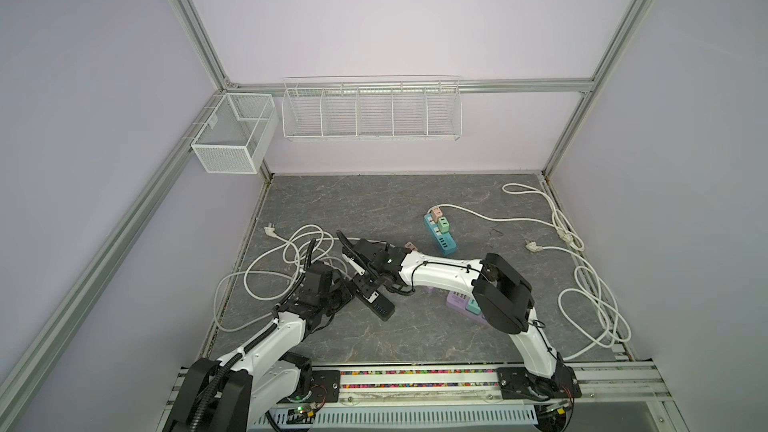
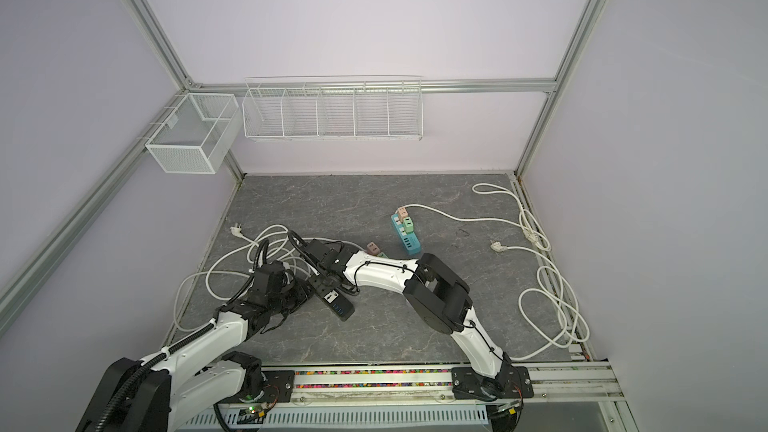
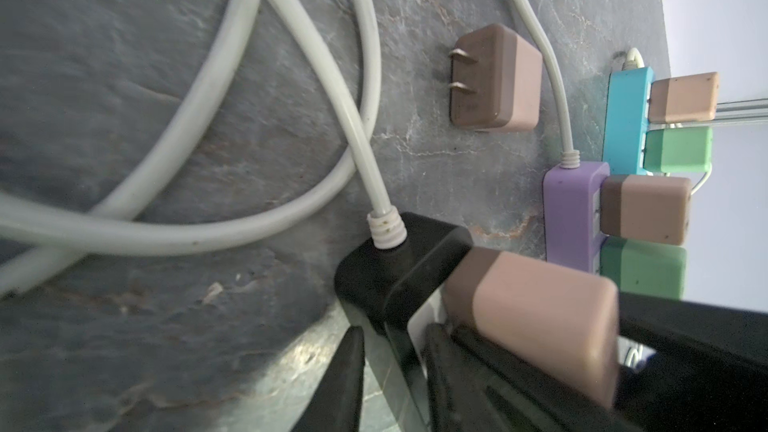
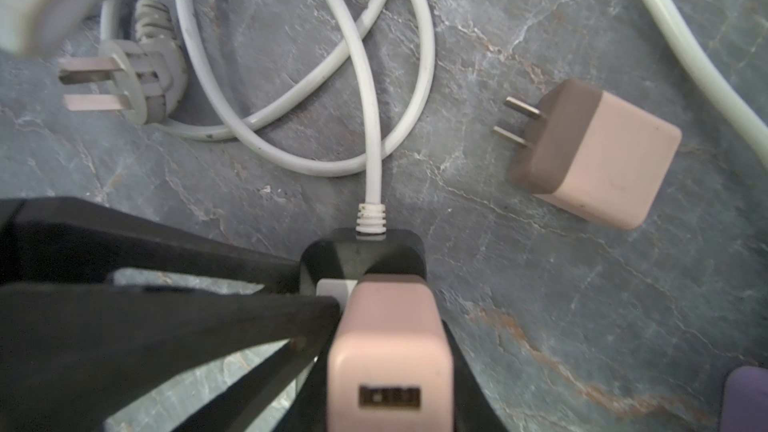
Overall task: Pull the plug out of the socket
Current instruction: 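Close the right gripper on the pink adapter while the left gripper holds the black strip, then pull the pink adapter up out of the black strip with the right gripper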
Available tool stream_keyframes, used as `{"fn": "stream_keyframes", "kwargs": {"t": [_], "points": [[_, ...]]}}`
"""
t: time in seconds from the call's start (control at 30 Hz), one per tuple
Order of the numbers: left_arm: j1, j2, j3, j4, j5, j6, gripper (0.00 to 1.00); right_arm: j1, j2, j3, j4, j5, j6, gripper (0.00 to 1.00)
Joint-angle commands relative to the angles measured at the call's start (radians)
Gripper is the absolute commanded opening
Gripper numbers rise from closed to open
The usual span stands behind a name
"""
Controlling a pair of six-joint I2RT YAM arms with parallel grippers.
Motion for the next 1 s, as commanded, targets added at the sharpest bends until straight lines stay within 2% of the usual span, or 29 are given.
{"fn": "stream_keyframes", "kwargs": {"t": [0.0, 0.13, 0.27, 0.43, 0.7, 0.97], "points": [[0.0, 0.005, -0.032, -0.098, -0.046, -0.008, 0.27, 0.008, -0.074, -0.004, 0.053, -0.003, 0.002, 0.1], [0.001, 0.013, -0.031, -0.094, -0.046, -0.012, 0.27, 0.044, -0.055, 0.023, 0.041, 0.005, -0.01, 0.09], [0.001, 0.018, -0.029, -0.096, -0.046, -0.01, 0.27, 0.036, -0.071, 0.015, 0.038, 0.064, -0.026, 0.09], [0.001, 0.016, -0.031, -0.097, -0.049, -0.011, 0.27, 0.01, -0.09, 0.014, 0.028, 0.08, -0.025, 0.09], [0.001, 0.013, -0.031, -0.096, -0.058, -0.017, 0.27, 0.043, -0.084, 0.01, 0.054, 0.024, -0.002, 0.08], [0.001, 0.004, -0.018, -0.105, -0.049, -0.015, 0.26, -0.026, -0.216, -0.081, 0.078, 0.006, 0.04, 0.08]]}}
